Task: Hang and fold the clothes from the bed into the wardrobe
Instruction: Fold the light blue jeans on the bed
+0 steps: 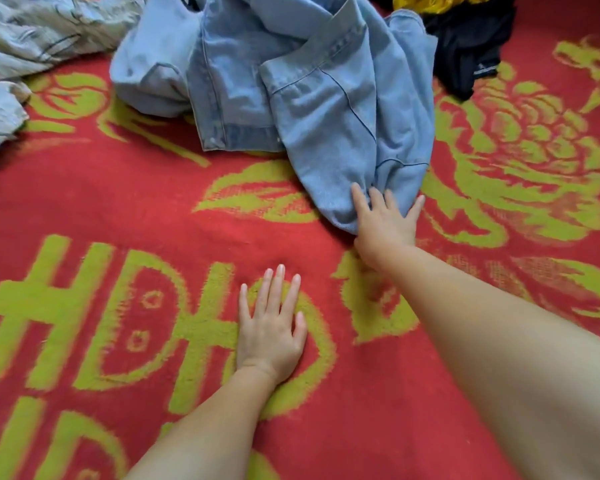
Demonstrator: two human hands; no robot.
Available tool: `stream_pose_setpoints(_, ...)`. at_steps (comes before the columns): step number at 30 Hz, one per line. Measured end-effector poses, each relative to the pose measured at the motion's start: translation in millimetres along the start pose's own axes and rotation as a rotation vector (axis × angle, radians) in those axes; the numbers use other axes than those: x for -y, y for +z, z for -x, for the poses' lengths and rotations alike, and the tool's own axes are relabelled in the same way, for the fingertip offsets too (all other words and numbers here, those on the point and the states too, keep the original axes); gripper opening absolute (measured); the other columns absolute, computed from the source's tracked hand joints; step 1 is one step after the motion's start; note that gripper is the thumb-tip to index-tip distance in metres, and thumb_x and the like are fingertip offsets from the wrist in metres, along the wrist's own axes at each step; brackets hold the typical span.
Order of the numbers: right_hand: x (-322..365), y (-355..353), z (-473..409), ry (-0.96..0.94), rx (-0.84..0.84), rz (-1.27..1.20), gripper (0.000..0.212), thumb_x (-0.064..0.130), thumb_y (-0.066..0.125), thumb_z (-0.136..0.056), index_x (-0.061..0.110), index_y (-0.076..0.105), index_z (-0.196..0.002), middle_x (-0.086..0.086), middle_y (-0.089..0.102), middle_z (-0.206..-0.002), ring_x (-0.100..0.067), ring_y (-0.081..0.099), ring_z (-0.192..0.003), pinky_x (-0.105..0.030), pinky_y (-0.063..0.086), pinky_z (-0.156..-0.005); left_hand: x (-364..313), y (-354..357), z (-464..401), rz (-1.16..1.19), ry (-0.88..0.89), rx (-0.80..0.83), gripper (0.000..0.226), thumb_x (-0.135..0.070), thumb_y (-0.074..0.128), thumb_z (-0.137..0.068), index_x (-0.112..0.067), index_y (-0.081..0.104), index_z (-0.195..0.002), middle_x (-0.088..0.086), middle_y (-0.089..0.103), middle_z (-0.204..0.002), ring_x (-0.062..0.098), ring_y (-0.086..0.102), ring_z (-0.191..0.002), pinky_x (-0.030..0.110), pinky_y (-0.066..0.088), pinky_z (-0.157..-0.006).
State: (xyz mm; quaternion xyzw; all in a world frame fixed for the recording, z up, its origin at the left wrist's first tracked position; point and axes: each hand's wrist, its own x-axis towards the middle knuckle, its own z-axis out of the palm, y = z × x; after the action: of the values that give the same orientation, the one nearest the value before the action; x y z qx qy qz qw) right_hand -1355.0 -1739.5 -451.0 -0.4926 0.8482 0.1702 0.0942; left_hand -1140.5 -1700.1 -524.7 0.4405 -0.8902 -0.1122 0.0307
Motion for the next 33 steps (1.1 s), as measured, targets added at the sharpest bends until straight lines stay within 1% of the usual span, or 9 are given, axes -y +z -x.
stream_pose_setpoints(3, -1.4, -3.7, -14.1, -0.034, -0.036, -0.098, 0.046, 0.005, 0.042, -0.093, 0.017, 0.039, -0.138, -0.010, 0.048, -0.128, -0.033, 0.050, -0.115, -0.044, 0.040, -0.091, 1.3, 0.2, -0.9, -0.025, 0.003, 0.010, 0.059, -0.036, 0.033, -0.085, -0.019, 0.047, -0.140, 0.008, 0.040, -0.150, 0.025, 0.038, -0.138, 0.055, 0.017, -0.109)
stream_pose_setpoints(6, 0.0, -17.4, -21.7, -0.087, -0.093, -0.153, 0.022, 0.006, 0.044, -0.094, 0.012, 0.055, -0.112, -0.011, 0.056, -0.112, -0.034, 0.058, -0.099, -0.033, 0.033, -0.066, 5.1, 0.5, -4.6, -0.056, 0.002, 0.009, 0.059, -0.036, 0.033, -0.085, -0.018, 0.048, -0.140, 0.008, 0.040, -0.149, 0.026, 0.038, -0.137, 0.055, 0.017, -0.108)
stream_pose_setpoints(12, 13.5, 12.3, 51.8, -0.091, -0.080, -0.273, 0.023, 0.020, 0.047, -0.090, 0.017, 0.063, -0.105, -0.011, 0.067, -0.105, -0.032, 0.063, -0.097, -0.031, 0.035, -0.065, 2.8, -2.5, -11.7, -0.017, -0.025, 0.081, 0.059, -0.036, 0.034, -0.083, -0.015, 0.055, -0.134, 0.011, 0.047, -0.144, 0.026, 0.042, -0.135, 0.058, 0.023, -0.112)
stream_pose_setpoints(16, 12.9, 53.1, 136.5, -0.080, 0.096, -0.291, 0.026, 0.030, 0.049, -0.086, 0.019, 0.066, -0.102, -0.008, 0.070, -0.103, -0.029, 0.064, -0.096, -0.028, 0.034, -0.064, 17.8, -11.4, -11.7, 0.052, -0.018, 0.258, 0.059, -0.036, 0.042, -0.091, -0.012, 0.036, -0.145, 0.011, 0.041, -0.146, 0.026, 0.028, -0.141, 0.045, 0.005, -0.118)
stream_pose_setpoints(20, -10.2, 60.8, 200.2, -0.054, 0.304, -0.249, 0.027, 0.031, 0.050, -0.086, 0.022, 0.066, -0.106, -0.004, 0.070, -0.106, -0.026, 0.064, -0.100, -0.027, 0.040, -0.067, 28.0, -44.4, 10.3, 0.751, -0.361, 0.125, 0.030, -0.007, 0.045, -0.089, -0.014, 0.059, -0.114, 0.009, 0.063, -0.116, 0.031, 0.055, -0.111, 0.040, 0.041, -0.097)
stream_pose_setpoints(24, -9.2, 44.4, 266.6, -0.111, 0.494, -0.268, 0.028, 0.027, 0.051, -0.085, 0.013, 0.065, -0.104, -0.011, 0.068, -0.108, -0.030, 0.063, -0.103, -0.029, 0.043, -0.072, 10.7, -94.9, 41.8, 1.532, -0.753, 0.331, 0.030, -0.037, 0.046, -0.099, -0.015, 0.065, -0.110, 0.006, 0.071, -0.105, 0.022, 0.067, -0.094, 0.033, 0.056, -0.075)
stream_pose_setpoints(27, 1.6, 31.5, 308.3, -0.228, 0.706, -0.283, 0.026, 0.030, 0.059, -0.084, 0.008, 0.064, -0.098, -0.015, 0.067, -0.100, -0.030, 0.063, -0.097, -0.031, 0.046, -0.073, -8.7, -128.2, 67.3, 1.484, -0.604, 0.437, 0.031, -0.018, 0.070, -0.079, -0.012, 0.065, -0.110, 0.009, 0.072, -0.105, 0.021, 0.068, -0.091, 0.032, 0.055, -0.077)
stream_pose_setpoints(30, 4.3, 18.7, 336.5, -0.295, 0.950, -0.376, 0.013, 0.024, 0.055, -0.085, 0.014, 0.061, -0.092, -0.010, 0.059, -0.084, -0.020, 0.055, -0.085, -0.030, 0.044, -0.069, -22.8, -158.1, 90.8, 1.261, -0.340, 0.402, 0.026, -0.012, 0.061, -0.073, -0.007, 0.065, -0.098, 0.003, 0.066, -0.094, 0.016, 0.056, -0.086, 0.034, 0.045, -0.081)
stream_pose_setpoints(33, -4.5, -17.8, 352.1, -0.053, 0.918, -0.883, 0.019, 0.026, 0.048, -0.092, 0.019, 0.060, -0.105, -0.006, 0.058, -0.102, -0.016, 0.051, -0.091, -0.031, 0.044, -0.076, -37.5, -200.1, 125.3, 1.049, -0.067, 0.441, 0.007, -0.007, 0.059, -0.086, -0.004, 0.056, -0.080, 0.000, 0.049, -0.076, 0.010, 0.041, -0.073, 0.030, 0.035, -0.068)
